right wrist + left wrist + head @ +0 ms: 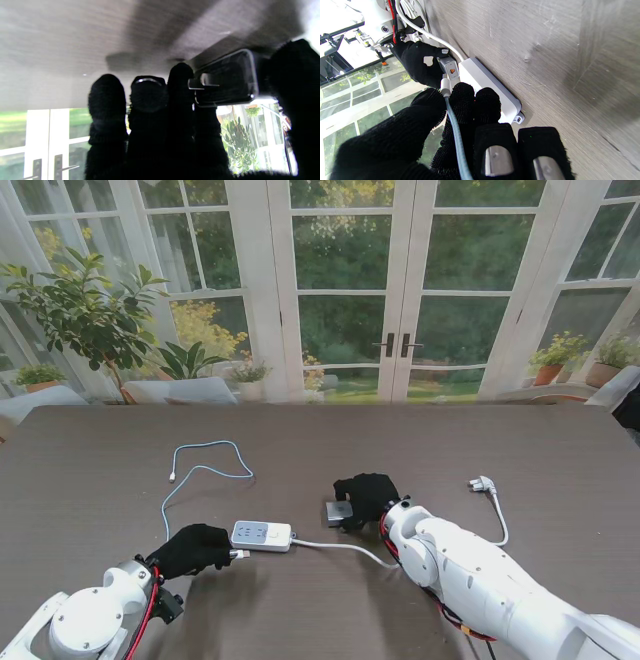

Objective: Set up the charging station

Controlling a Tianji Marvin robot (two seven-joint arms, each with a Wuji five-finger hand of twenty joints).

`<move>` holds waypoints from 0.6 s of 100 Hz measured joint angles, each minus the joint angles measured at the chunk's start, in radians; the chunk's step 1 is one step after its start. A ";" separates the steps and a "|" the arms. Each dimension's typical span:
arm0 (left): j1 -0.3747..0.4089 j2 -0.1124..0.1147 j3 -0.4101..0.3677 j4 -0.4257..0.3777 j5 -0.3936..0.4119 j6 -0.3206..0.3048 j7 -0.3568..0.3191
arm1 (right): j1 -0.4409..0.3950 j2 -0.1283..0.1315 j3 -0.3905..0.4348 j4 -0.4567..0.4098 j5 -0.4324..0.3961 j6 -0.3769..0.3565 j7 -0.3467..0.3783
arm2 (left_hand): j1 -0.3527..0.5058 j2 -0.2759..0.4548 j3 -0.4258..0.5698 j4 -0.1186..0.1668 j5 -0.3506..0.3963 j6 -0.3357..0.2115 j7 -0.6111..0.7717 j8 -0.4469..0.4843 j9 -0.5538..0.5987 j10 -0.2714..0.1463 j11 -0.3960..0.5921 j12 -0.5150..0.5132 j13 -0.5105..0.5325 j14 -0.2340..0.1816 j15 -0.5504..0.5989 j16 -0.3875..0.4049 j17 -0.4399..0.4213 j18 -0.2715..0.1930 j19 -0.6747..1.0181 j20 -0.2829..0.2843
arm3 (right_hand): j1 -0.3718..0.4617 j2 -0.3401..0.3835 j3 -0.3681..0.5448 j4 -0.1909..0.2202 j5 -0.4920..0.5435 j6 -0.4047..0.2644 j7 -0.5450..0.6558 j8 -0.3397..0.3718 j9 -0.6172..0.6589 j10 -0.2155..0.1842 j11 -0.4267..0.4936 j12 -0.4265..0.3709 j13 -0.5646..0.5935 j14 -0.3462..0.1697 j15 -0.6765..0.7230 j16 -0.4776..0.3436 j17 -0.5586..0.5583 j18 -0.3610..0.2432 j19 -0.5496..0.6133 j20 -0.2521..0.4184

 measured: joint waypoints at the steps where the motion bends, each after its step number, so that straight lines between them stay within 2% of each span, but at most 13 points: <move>1: 0.000 0.000 0.000 0.000 0.000 0.000 0.000 | -0.002 0.001 0.003 -0.002 0.000 0.000 0.002 | 0.000 0.000 0.000 0.000 0.000 0.000 0.000 0.000 0.000 0.000 0.000 0.000 0.000 0.000 0.000 0.000 0.000 0.000 0.000 0.000 | 0.000 0.000 0.000 0.000 0.000 0.000 0.000 0.000 0.000 0.000 0.000 0.001 0.003 0.000 0.000 0.000 0.000 0.000 0.000 0.000; 60: -0.036 0.000 0.023 0.016 -0.009 0.010 -0.002 | -0.132 0.047 0.196 -0.246 -0.018 0.042 0.043 | 0.000 0.000 0.000 0.000 0.000 0.002 -0.001 0.009 0.000 0.000 0.000 0.000 0.000 0.000 0.000 0.000 0.000 0.000 0.000 0.000 | 0.008 0.000 0.000 0.000 0.000 0.008 0.000 0.000 0.010 0.018 -0.009 0.015 0.010 0.000 0.000 0.000 0.002 0.000 0.000 0.000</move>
